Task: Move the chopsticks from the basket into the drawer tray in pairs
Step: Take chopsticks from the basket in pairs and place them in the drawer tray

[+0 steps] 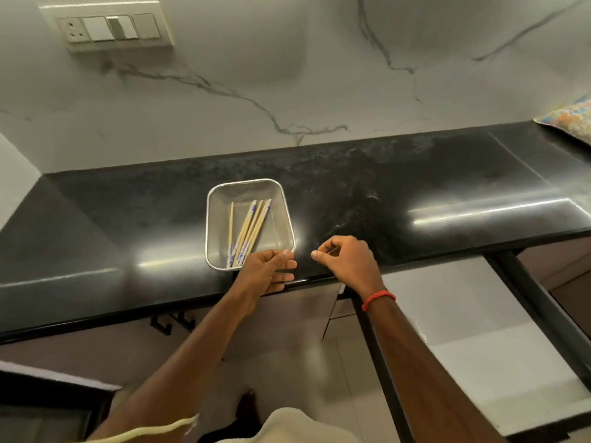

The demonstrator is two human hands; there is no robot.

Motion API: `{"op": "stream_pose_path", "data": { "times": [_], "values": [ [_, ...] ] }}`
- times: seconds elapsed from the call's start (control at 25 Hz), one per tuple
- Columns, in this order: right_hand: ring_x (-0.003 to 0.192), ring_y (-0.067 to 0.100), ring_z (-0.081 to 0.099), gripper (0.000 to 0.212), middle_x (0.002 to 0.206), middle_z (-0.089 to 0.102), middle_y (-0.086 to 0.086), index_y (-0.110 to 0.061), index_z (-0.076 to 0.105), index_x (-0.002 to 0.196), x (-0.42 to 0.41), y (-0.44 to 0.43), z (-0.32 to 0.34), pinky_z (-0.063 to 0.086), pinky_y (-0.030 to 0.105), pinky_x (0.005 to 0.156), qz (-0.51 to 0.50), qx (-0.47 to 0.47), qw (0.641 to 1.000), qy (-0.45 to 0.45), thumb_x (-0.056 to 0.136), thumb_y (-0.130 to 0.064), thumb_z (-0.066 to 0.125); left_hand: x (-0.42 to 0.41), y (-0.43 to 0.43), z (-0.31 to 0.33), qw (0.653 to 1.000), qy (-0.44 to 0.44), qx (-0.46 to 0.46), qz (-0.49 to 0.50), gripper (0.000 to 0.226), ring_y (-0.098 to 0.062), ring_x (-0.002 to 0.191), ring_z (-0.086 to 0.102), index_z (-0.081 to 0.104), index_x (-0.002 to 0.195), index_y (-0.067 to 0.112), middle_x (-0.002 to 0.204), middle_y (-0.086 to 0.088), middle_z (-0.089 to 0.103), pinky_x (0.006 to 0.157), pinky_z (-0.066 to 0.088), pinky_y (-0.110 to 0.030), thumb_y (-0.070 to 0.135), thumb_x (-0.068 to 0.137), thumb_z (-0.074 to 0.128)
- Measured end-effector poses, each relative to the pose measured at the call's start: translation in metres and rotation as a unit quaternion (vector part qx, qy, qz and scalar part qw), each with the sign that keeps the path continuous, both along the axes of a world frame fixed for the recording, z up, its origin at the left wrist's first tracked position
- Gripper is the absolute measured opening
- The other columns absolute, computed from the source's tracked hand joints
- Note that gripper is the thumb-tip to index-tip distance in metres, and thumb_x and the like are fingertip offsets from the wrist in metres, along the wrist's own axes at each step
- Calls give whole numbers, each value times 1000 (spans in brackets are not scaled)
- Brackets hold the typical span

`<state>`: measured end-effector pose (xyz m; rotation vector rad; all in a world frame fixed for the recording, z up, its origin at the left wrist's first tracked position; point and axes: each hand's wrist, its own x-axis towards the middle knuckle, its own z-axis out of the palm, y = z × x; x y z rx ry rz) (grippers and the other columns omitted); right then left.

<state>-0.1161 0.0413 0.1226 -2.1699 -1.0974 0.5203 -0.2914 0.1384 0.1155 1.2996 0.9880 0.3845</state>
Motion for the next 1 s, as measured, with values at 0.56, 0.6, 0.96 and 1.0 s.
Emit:
{"op": "stream_pose_path", "data": {
  "times": [0.56, 0.6, 0.96, 1.0],
  "values": [
    [79, 13, 66, 28, 85, 71, -5, -22, 72, 86, -81, 160, -23, 54, 30, 73, 69, -108, 991, -45, 80, -49, 75, -58, 133, 2, 987, -83, -54, 124, 26, -30, 92, 76, 73, 108, 6, 101, -12, 79, 74, 62, -38, 28, 99, 63],
    [81, 15, 66, 29, 87, 72, -4, -22, 72, 88, -83, 168, -31, 55, 33, 75, 62, -122, 989, -52, 80, -49, 75, -61, 141, 1, 987, -85, -59, 123, 26, -29, 92, 76, 73, 108, 6, 101, -12, 79, 76, 62, -39, 28, 99, 63],
    [91, 19, 66, 28, 97, 68, -1, -21, 60, 101, -87, 206, -73, 57, 36, 84, -30, -129, 991, 4, 83, -30, 78, -80, 178, -17, 989, -84, -79, 93, 24, -33, 95, 75, 72, 107, 5, 103, -14, 78, 76, 63, -42, 26, 99, 62],
    [91, 18, 66, 31, 100, 67, 0, -20, 58, 106, -87, 208, -75, 57, 36, 85, -28, -122, 992, 14, 83, -28, 78, -80, 180, -17, 989, -89, -80, 92, 24, -32, 94, 75, 73, 107, 5, 103, -14, 78, 75, 64, -41, 26, 99, 62]
  ]
}}
